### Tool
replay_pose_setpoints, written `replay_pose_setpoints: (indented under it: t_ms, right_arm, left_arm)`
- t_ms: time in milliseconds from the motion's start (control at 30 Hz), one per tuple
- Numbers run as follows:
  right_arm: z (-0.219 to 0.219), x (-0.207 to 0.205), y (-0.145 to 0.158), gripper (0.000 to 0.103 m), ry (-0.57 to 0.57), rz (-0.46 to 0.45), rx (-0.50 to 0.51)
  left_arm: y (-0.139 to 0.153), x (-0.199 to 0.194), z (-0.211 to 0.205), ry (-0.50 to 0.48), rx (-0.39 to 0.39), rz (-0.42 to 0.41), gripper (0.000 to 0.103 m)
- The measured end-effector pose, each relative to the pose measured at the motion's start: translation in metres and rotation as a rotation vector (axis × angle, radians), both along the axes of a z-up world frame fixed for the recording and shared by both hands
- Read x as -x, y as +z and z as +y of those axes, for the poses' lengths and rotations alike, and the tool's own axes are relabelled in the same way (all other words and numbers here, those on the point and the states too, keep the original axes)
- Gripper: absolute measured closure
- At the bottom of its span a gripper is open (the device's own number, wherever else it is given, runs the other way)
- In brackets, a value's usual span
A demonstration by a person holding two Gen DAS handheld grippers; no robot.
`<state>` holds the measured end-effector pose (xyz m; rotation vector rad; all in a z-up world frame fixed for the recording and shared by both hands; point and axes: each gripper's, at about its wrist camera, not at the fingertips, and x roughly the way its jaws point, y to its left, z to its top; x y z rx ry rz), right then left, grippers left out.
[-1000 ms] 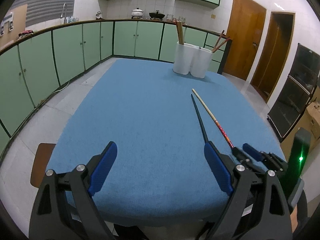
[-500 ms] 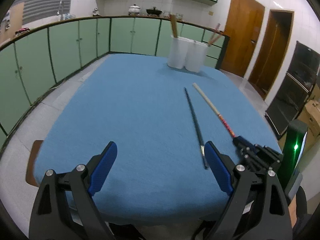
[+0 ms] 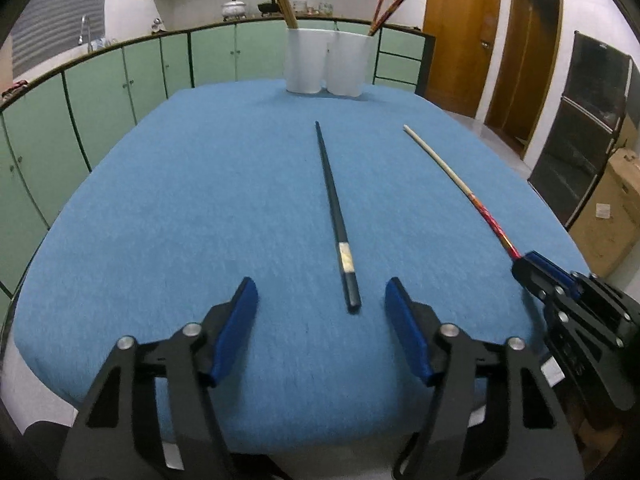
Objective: Organize utensils
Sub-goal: 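Grasp and lift the black chopstick with the left tool while the right tool lifts the red chopstick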
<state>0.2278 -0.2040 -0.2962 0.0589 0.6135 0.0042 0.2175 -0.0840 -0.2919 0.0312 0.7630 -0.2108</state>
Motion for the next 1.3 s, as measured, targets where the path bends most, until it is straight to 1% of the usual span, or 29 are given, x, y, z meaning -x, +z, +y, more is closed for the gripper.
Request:
replay_pose_setpoints:
  t_ms: [67, 133, 167, 200, 233, 333, 433, 567, 700, 900, 1067, 1300]
  right_arm:
    - [0.001, 0.0, -0.001, 0.089, 0.001, -0.005, 0.006]
    - [0.0, 0.0, -0.002, 0.089, 0.002, -0.01, 0.012]
    - [0.001, 0.0, -0.002, 0.089, 0.002, -0.012, 0.016]
    - [0.001, 0.001, -0.002, 0.089, 0.003, -0.015, 0.022]
    - [0.001, 0.002, -0.002, 0.089, 0.004, -0.016, 0.023]
    - [0.0, 0.004, -0.002, 0.09, 0.007, -0.016, 0.026]
    - [0.002, 0.004, 0.001, 0.097, 0.02, -0.008, 0.022]
    - [0.0, 0.008, 0.015, 0.097, 0.022, -0.024, -0.009]
    - [-0.003, 0.018, 0.041, 0.097, 0.02, -0.067, -0.026]
    - [-0.009, 0.031, 0.081, 0.097, 0.019, -0.122, -0.04]
    - [-0.012, 0.026, 0.117, 0.097, 0.017, -0.141, -0.057]
    - [-0.01, 0.013, 0.159, 0.097, 0.058, -0.153, -0.026]
  left_arm:
    - [-0.002, 0.001, -0.001, 0.003, -0.013, -0.02, 0.054]
    - [-0.001, 0.0, -0.001, -0.014, -0.011, -0.031, 0.073]
    - [0.0, 0.001, -0.003, -0.026, -0.008, -0.033, 0.079]
    - [0.0, 0.002, -0.004, -0.037, -0.002, -0.032, 0.092]
    - [0.0, 0.003, -0.004, -0.043, 0.0, -0.032, 0.097]
    - [0.002, 0.004, -0.004, -0.048, 0.02, -0.031, 0.097]
    - [0.005, 0.004, -0.002, -0.048, 0.042, -0.024, 0.097]
    - [0.02, 0.011, 0.002, -0.041, 0.066, -0.039, 0.097]
    - [0.039, 0.017, 0.004, -0.031, 0.085, -0.047, 0.097]
    - [0.077, 0.027, 0.012, -0.02, 0.106, -0.083, 0.097]
    - [0.11, 0.029, 0.014, -0.017, 0.088, -0.112, 0.097]
    - [0.143, 0.029, 0.012, -0.022, 0.056, -0.142, 0.097]
